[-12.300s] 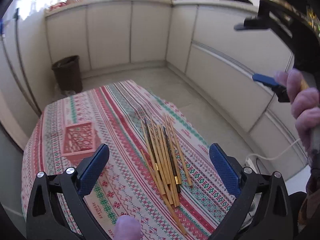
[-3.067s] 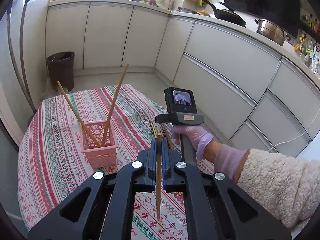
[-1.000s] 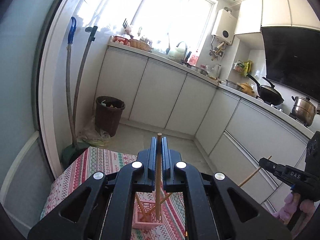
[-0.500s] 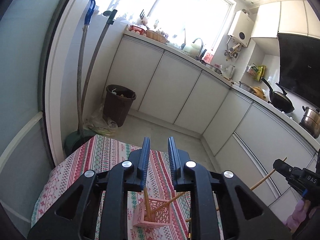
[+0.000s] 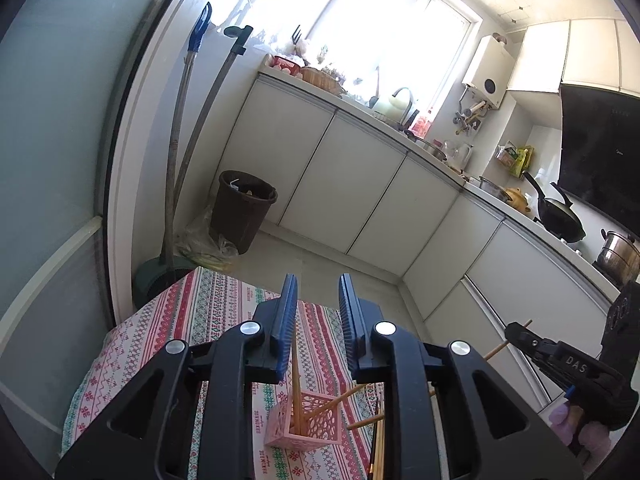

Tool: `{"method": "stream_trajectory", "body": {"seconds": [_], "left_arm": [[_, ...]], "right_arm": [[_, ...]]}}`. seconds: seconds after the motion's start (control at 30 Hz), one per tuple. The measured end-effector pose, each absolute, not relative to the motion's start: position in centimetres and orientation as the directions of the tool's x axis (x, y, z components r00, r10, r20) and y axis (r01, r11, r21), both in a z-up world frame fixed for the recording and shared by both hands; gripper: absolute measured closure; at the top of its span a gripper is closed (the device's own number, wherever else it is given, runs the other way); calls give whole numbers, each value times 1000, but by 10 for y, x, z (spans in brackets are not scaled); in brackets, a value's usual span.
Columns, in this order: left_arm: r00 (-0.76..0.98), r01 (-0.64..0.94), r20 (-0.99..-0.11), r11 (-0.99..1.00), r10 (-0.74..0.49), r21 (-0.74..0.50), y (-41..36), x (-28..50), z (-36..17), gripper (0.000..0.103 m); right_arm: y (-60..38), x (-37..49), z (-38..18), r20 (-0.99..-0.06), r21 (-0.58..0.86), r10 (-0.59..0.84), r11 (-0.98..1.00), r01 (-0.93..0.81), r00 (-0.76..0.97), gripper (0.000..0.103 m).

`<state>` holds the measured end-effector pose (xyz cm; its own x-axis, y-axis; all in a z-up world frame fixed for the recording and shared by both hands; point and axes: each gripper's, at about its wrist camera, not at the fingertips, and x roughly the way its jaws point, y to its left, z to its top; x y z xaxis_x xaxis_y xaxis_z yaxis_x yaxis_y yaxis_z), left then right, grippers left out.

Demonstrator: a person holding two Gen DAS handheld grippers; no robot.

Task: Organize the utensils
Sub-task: 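Lower both chopsticks into the pink basket and open both tools, then lower the left tool to the chopstick pile and grasp another chopstick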

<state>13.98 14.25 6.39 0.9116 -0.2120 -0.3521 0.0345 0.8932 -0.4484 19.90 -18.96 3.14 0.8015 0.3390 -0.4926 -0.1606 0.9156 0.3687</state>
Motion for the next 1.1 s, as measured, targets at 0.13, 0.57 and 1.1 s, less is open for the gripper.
{"method": "stream_trajectory", "body": {"seconds": [0.13, 0.57, 1.1], "left_arm": [[913, 35, -350, 897, -208, -440, 143, 139, 65, 82], [900, 53, -366, 892, -237, -449, 141, 142, 59, 74], [874, 91, -430, 944, -228, -317, 82, 144, 42, 27]], "right_arm": [[-181, 214, 20, -508, 391, 349, 908, -150, 787, 98], [-155, 232, -4, -544, 384, 368, 908, -166, 754, 73], [-179, 211, -12, -575, 277, 235, 957, -84, 784, 20]]}}
